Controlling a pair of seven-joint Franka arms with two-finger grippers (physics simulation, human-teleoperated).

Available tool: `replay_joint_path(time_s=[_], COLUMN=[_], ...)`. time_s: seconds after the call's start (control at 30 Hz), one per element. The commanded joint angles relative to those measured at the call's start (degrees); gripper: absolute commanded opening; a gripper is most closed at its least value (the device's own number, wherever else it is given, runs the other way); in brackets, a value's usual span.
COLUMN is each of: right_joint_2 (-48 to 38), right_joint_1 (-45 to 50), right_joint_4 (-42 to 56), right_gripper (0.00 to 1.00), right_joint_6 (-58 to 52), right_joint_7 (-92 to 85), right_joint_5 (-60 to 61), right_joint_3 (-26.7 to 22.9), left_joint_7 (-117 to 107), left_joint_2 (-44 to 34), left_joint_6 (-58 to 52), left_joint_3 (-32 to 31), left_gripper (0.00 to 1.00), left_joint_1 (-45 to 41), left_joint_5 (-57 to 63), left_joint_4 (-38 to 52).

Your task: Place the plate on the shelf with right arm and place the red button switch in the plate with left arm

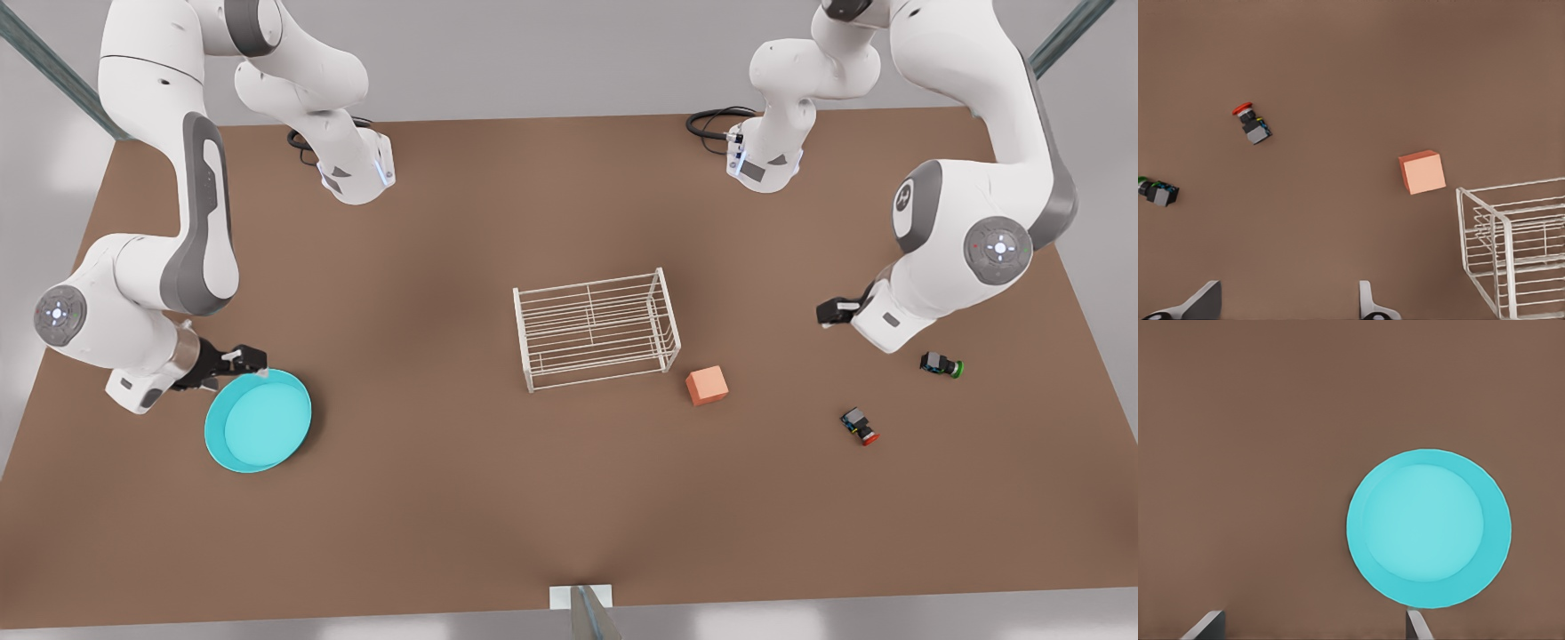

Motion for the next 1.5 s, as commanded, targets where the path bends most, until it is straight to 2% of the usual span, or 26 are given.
replay_joint_path(time_s=[0.0,0.1,0.23,0.43,0.5,0.53,0.73,1.27,1.43,1.47], right_joint_2=[0.0,1.5,6.6,22.7,26.4,28.1,31.1,37.8,38.1,38.2], right_joint_1=[0.1,-0.2,-8.0,-11.3,-12.3,-14.3,-19.3,-22.6,-22.6,-22.6], right_joint_4=[0.0,0.4,2.2,18.9,21.6,22.6,22.7,24.4,24.7,25.2], right_gripper=[1.0,1.0,1.0,1.0,1.0,1.0,1.0,1.0,0.85,0.85], right_joint_6=[-1.5,-1.4,-0.5,-1.3,-0.9,-0.7,-0.7,1.4,3.1,3.5], right_joint_7=[1.4,0.8,-6.2,-8.0,-8.8,-9.5,-13.6,-15.4,-15.8,-15.7], right_joint_5=[0.0,-0.4,2.3,2.8,3.0,3.2,3.5,3.6,3.6,3.6], right_joint_3=[0.0,-0.5,-0.8,-0.1,0.0,2.1,4.3,5.6,5.7,5.6], left_joint_7=[-0.2,-7.2,-0.7,0.3,1.0,1.0,0.1,0.1,0.3,0.2], left_joint_2=[0.2,0.7,0.8,1.0,1.0,1.0,1.0,1.0,0.9,0.9], left_joint_6=[0.7,0.3,-1.7,-1.6,-1.6,-1.6,-1.2,-1.4,-1.6,-1.6], left_joint_3=[0.0,-0.2,0.0,0.3,0.2,0.3,0.4,0.4,0.5,0.5], left_gripper=[1.0,1.0,1.0,1.0,1.0,1.0,1.0,1.0,1.0,1.0], left_joint_1=[0.0,-0.9,-0.6,-0.3,-0.3,-0.3,1.5,2.8,2.9,2.9], left_joint_5=[-0.5,-2.4,-2.6,0.6,1.4,1.4,1.1,1.4,1.4,1.4], left_joint_4=[0.6,0.7,0.7,0.6,0.3,0.3,0.5,0.0,-0.1,-0.1])
